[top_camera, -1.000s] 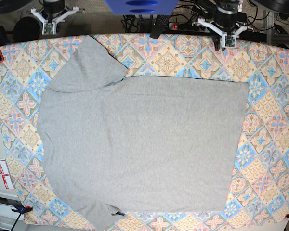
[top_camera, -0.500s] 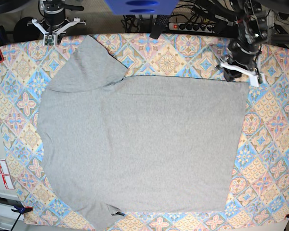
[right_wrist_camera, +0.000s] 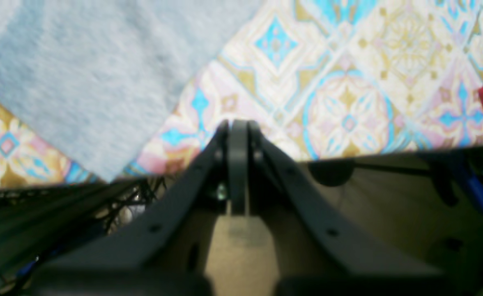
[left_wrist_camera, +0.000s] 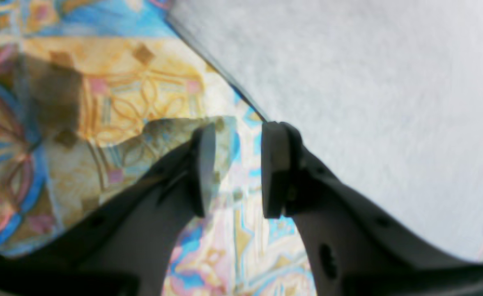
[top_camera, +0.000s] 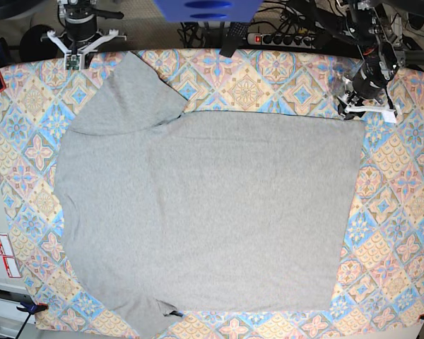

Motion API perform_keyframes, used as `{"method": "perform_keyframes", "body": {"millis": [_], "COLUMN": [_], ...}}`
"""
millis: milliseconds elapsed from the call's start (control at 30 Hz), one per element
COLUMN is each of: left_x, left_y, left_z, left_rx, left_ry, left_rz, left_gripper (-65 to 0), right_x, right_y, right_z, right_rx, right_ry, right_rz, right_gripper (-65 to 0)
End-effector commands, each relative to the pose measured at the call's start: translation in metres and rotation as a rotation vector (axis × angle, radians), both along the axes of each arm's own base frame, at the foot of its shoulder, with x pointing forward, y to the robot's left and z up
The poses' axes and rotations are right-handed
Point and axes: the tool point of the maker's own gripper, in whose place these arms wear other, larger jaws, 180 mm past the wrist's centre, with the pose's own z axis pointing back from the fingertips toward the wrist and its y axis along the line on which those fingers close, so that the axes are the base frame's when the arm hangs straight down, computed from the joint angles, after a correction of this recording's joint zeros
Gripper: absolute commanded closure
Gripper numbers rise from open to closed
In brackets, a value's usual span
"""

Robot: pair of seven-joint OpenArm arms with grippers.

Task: Fold the T-shirt properly
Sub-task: 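Lower both grippers onto the shirt's shoulder corners and grasp them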

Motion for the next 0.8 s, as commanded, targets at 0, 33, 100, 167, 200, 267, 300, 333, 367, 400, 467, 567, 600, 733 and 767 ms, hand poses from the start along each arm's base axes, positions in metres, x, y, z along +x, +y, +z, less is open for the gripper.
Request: {"method": "perform_keyframes", "body": {"millis": [0, 33, 100, 167, 200, 267, 300, 333, 367, 400, 467, 567, 600, 733, 767], "left_x": [0.008, 0.01, 0.016, 0.02, 0.02, 0.022, 0.023, 0.023, 0.022, 0.022, 0.022, 0.027, 0.027, 0.028, 0.033], "left_y": [0.006, 0.005, 0.005, 0.005, 0.005, 0.004, 0.003, 0.003, 0.002, 0.002, 0.001, -0.004, -0.005, -0.008, -0.008], "left_z": [0.007, 0.007, 0.008, 0.008, 0.005, -0.003, -0.007, -0.011, -0.013, -0.014, -0.014, -0.015, -0.015, -0.019, -0.018], "left_rx": [0.009, 0.006, 0.004, 0.0, -0.01, -0.032, -0.044, -0.053, -0.058, -0.06, -0.062, -0.075, -0.076, -0.094, -0.098], "left_ry": [-0.035, -0.036, -0.047, -0.051, -0.046, -0.035, -0.027, -0.02, -0.014, -0.013, -0.013, -0.021, -0.021, -0.015, -0.022], "left_rz": [0.006, 0.008, 0.009, 0.011, 0.018, 0.029, 0.036, 0.04, 0.043, 0.044, 0.044, 0.047, 0.048, 0.055, 0.056], "left_gripper": [-19.9, -19.9, -20.0, -20.0, -20.0, -20.0, -20.0, -20.0, -20.0, -20.0, -20.0, -20.0, -20.0, -20.0, -20.0], "right_x": [0.001, 0.003, 0.004, 0.006, 0.006, 0.005, 0.003, 0.001, 0.0, 0.0, 0.001, 0.008, 0.008, 0.01, 0.01], "right_y": [-0.001, -0.001, -0.001, -0.001, -0.001, 0.001, 0.003, 0.005, 0.005, 0.005, 0.005, 0.006, 0.006, 0.006, 0.006], "right_z": [0.006, 0.007, 0.007, 0.008, 0.008, 0.005, 0.003, 0.001, 0.0, -0.001, 0.0, 0.003, 0.003, 0.006, 0.006], "right_rx": [-0.01, -0.01, -0.01, -0.01, -0.01, -0.003, 0.003, 0.008, 0.01, 0.011, 0.01, 0.01, 0.01, 0.009, 0.009], "right_ry": [-0.022, -0.026, -0.029, -0.034, -0.034, -0.022, -0.005, 0.009, 0.019, 0.024, 0.021, 0.009, 0.012, 0.003, 0.003], "right_rz": [0.005, 0.005, 0.005, 0.005, 0.005, 0.007, 0.008, 0.008, 0.007, 0.006, 0.006, 0.006, 0.005, 0.007, 0.007], "right_gripper": [0.0, 0.0, 0.0, 0.0, 0.0, 0.0, 0.0, 0.0, 0.0, 0.0, 0.0, 0.0, 0.0, 0.0, 0.0]}}
